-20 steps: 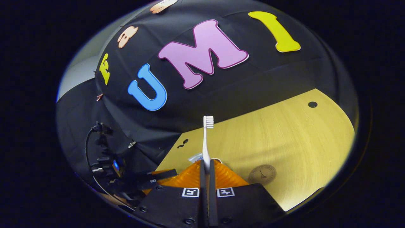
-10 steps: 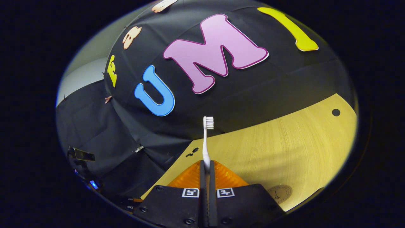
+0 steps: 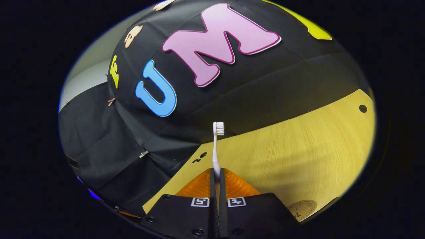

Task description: Put the toothbrush and toothpaste on the desktop into the cup, then pick up the cup and place it on the coaster on the desktop.

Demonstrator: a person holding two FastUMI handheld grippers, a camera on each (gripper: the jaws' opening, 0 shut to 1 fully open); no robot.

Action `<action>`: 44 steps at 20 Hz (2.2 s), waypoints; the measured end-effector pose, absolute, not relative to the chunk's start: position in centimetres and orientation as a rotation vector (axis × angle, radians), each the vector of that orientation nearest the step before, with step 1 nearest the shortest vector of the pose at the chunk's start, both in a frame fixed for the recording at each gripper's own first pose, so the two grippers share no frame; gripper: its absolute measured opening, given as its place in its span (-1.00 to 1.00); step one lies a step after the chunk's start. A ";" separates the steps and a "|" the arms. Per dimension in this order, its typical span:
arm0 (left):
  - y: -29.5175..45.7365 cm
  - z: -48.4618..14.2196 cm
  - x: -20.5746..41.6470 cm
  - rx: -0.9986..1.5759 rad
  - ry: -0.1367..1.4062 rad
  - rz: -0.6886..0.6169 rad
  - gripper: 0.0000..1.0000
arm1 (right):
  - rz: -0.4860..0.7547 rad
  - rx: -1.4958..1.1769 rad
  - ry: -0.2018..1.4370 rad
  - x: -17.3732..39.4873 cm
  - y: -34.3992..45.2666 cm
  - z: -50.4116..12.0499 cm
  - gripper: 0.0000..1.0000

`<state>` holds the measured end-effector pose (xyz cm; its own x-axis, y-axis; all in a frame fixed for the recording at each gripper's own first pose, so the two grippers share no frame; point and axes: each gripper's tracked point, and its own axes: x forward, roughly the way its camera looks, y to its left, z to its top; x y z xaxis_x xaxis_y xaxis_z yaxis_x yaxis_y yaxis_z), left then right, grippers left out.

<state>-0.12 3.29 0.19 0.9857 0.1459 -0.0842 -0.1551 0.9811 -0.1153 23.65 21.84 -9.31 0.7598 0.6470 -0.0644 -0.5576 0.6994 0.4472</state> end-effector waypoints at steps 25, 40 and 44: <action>0.0 0.3 8.3 -0.005 0.208 -0.030 0.26 | 0.678 0.190 0.324 15.4 17.9 -15.0 -0.67; 0.4 -0.1 14.9 0.261 0.450 -0.152 0.26 | 0.452 0.327 0.489 2.3 8.8 -19.2 0.48; 0.6 -0.5 16.8 0.327 0.532 -0.138 0.26 | 0.377 0.385 0.502 1.3 6.3 -20.1 0.48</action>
